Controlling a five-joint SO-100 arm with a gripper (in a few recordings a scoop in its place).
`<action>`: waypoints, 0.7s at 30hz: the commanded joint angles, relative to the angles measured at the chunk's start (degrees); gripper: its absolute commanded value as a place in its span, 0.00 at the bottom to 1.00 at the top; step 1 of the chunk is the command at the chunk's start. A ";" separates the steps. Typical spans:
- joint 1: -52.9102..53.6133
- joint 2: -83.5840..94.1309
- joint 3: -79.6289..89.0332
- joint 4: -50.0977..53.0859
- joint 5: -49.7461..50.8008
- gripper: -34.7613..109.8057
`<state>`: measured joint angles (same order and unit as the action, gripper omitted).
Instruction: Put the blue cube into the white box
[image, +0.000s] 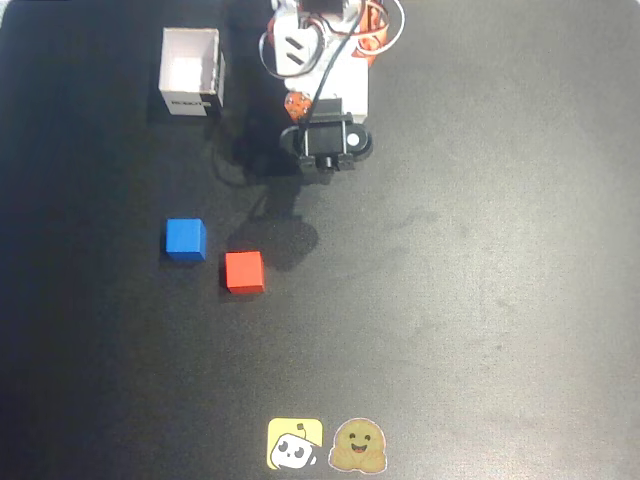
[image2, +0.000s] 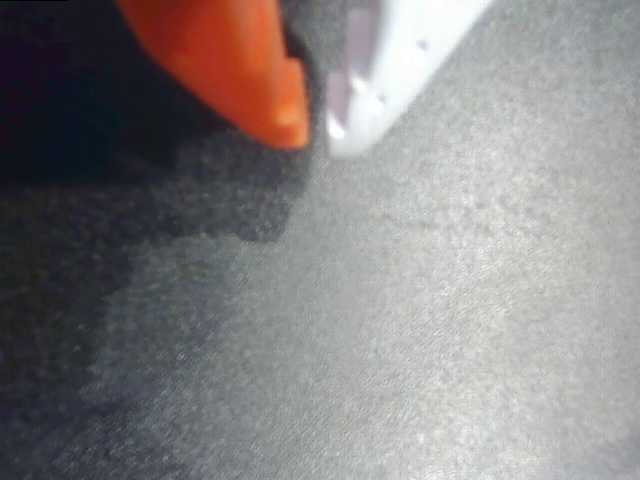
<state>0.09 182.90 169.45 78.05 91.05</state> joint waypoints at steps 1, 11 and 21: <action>-0.18 0.26 -0.18 -0.70 -0.44 0.24; -0.18 0.26 -0.18 -0.88 0.18 0.24; 2.29 -2.99 -4.22 -6.59 -2.37 0.24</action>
<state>0.79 182.55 169.19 73.39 90.79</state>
